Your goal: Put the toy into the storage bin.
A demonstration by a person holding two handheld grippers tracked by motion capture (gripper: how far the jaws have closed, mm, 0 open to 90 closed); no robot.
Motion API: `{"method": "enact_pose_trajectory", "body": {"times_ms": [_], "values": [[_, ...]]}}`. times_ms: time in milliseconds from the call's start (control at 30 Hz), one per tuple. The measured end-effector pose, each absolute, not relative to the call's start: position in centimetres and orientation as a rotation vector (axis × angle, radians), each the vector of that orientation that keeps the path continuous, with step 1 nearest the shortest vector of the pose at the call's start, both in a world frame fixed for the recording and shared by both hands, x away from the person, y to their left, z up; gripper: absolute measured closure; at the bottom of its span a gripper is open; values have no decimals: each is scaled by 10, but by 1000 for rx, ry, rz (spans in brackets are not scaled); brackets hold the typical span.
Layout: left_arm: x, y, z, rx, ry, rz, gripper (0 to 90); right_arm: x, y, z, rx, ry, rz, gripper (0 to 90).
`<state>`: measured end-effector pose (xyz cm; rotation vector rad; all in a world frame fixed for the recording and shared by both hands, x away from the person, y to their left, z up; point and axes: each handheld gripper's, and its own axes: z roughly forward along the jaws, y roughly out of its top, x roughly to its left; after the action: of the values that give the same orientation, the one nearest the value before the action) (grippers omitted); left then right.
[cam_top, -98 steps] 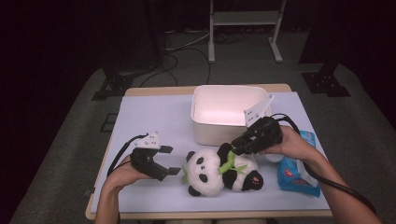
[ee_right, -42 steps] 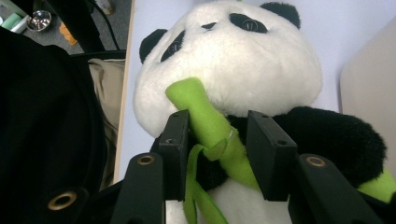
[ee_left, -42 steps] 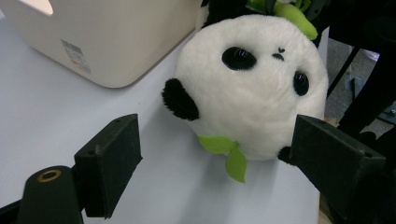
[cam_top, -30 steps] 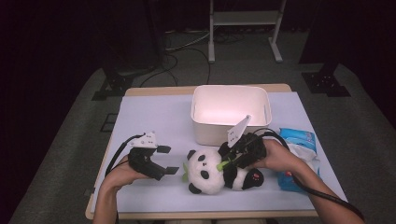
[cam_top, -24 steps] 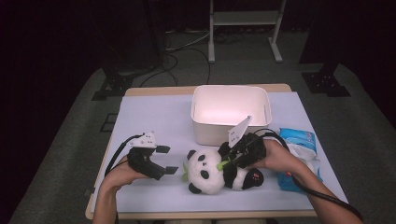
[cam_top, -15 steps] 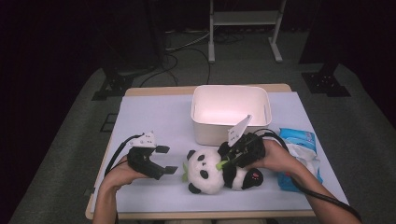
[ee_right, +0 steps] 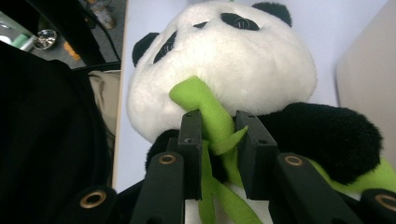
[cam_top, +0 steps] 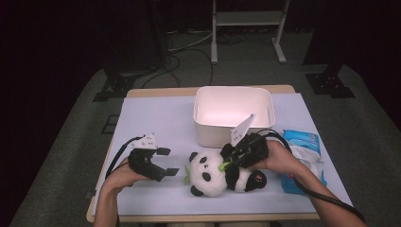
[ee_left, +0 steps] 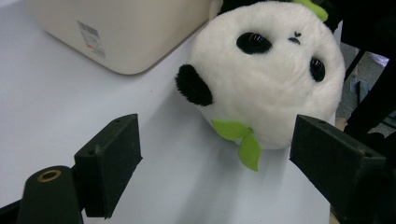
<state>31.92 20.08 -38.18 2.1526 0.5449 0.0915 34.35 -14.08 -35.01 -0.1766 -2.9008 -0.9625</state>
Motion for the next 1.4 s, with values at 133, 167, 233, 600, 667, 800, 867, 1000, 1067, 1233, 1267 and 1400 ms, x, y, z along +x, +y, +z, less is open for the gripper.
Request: {"method": "enact_pose_trajectory", "body": {"times_ms": [133, 167, 233, 600, 667, 800, 867, 1000, 1067, 1233, 1267, 1400], "values": [[320, 203, -383, 2147, 553, 91, 154, 346, -143, -345, -181, -2887, -984, 734], [321, 203, -383, 2149, 552, 91, 154, 346, -143, -345, -179, -2883, -982, 735], [321, 204, -383, 2148, 551, 90, 154, 347, -143, -344, -176, -2878, -985, 737], [323, 208, -384, 2132, 570, 91, 154, 354, -141, -338, -164, -2874, -987, 740], [323, 208, -384, 2129, 571, 91, 154, 354, -141, -338, -163, -2870, -987, 740], [324, 209, -385, 2131, 571, 87, 154, 355, -141, -337, -164, -2858, -1001, 740], [324, 209, -385, 2131, 573, 87, 154, 355, -141, -336, -163, -2857, -999, 740], [324, 210, -385, 2123, 574, 84, 154, 355, -141, -332, -150, -2850, -1007, 740], [324, 211, -385, 2124, 576, 83, 154, 355, -140, -330, -142, -2850, -998, 741], [325, 212, -386, 2117, 578, 83, 154, 353, -141, -325, -130, -2843, -1010, 741], [326, 212, -386, 2117, 579, 81, 154, 353, -142, -324, -133, -2841, -1013, 741], [326, 213, -387, 2118, 584, 79, 154, 352, -144, -318, -124, -2845, -1019, 741]]}}
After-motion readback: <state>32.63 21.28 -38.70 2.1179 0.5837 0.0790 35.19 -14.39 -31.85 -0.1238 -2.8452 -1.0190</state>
